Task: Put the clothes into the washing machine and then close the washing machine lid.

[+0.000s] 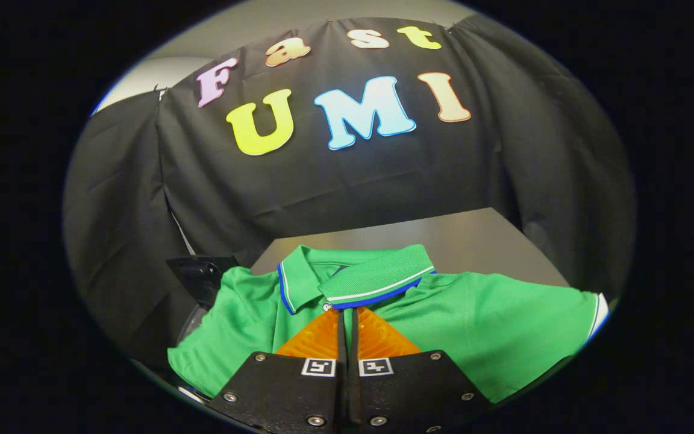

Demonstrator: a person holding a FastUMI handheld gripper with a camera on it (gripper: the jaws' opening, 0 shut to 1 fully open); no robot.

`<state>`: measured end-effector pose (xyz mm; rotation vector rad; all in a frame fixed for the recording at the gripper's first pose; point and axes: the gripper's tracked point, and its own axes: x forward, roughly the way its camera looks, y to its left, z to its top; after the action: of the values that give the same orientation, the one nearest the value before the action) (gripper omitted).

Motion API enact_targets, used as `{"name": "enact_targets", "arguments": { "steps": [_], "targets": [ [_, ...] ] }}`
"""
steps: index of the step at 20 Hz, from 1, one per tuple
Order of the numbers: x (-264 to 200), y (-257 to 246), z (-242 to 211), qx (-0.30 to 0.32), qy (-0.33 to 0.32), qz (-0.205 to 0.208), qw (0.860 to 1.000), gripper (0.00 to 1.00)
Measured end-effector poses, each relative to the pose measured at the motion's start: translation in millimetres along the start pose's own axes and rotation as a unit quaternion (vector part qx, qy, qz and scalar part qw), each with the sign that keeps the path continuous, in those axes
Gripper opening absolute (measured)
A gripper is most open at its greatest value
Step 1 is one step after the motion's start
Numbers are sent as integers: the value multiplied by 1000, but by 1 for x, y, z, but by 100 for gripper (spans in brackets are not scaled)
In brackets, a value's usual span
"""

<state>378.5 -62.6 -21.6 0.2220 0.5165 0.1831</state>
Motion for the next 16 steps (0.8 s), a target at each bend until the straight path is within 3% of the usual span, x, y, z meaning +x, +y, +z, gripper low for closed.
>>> {"name": "enact_targets", "arguments": {
  "steps": [4, 16],
  "targets": [
    [-9, 9, 19, 37, -36, 30, 998, 0],
    [-39, 71, 67, 47, -110, 120, 986, 0]
  ]
}}
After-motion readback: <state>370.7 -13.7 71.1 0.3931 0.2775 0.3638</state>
